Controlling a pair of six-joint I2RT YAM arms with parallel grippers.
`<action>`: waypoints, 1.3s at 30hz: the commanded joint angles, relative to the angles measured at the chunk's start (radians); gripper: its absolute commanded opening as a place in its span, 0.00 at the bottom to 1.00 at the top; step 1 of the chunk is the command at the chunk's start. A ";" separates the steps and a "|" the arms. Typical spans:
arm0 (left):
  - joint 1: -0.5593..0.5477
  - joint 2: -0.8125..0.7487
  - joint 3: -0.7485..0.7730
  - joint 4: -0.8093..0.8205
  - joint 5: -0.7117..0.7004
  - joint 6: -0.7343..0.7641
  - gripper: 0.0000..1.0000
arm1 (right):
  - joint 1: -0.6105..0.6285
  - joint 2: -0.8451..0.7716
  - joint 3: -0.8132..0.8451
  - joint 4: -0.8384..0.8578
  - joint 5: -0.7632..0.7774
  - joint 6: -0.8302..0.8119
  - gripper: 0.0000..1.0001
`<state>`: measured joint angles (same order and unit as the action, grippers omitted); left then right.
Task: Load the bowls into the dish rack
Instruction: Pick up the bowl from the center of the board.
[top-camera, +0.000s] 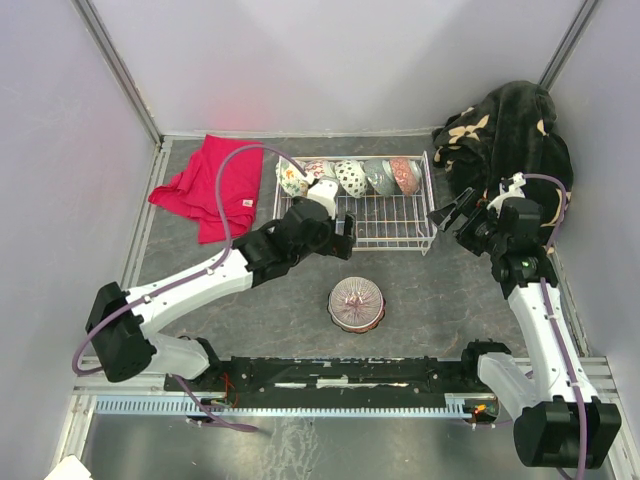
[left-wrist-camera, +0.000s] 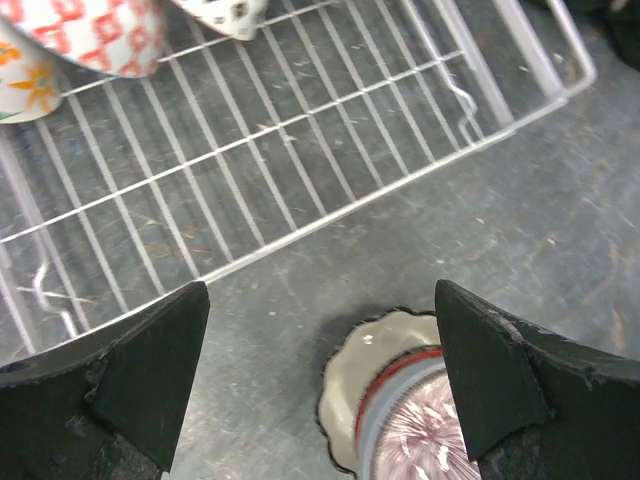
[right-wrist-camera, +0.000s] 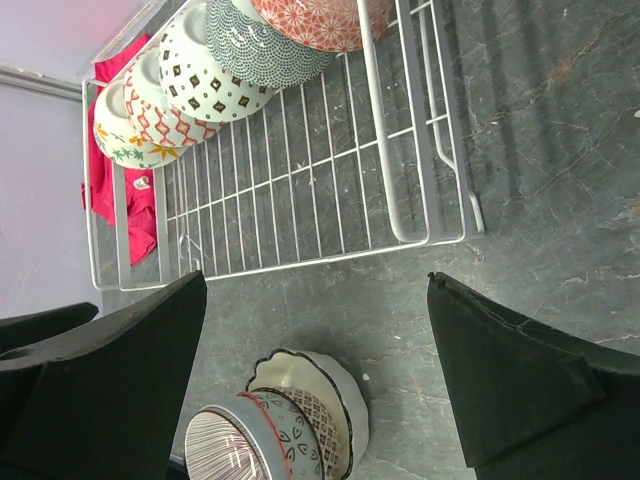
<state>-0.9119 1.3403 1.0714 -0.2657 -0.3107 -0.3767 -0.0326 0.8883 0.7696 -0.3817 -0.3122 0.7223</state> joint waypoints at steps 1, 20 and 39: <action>-0.086 0.021 0.105 -0.058 0.041 0.045 0.99 | 0.006 0.004 -0.003 0.032 0.007 0.011 0.99; -0.271 -0.185 -0.110 -0.172 -0.155 -0.105 0.55 | 0.005 0.030 -0.007 0.054 -0.036 0.025 0.99; -0.304 -0.187 -0.265 -0.067 -0.141 -0.185 0.21 | 0.006 0.044 -0.008 0.063 -0.053 0.028 0.99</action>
<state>-1.2087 1.1526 0.8223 -0.4133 -0.4595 -0.5163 -0.0326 0.9329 0.7609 -0.3588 -0.3550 0.7471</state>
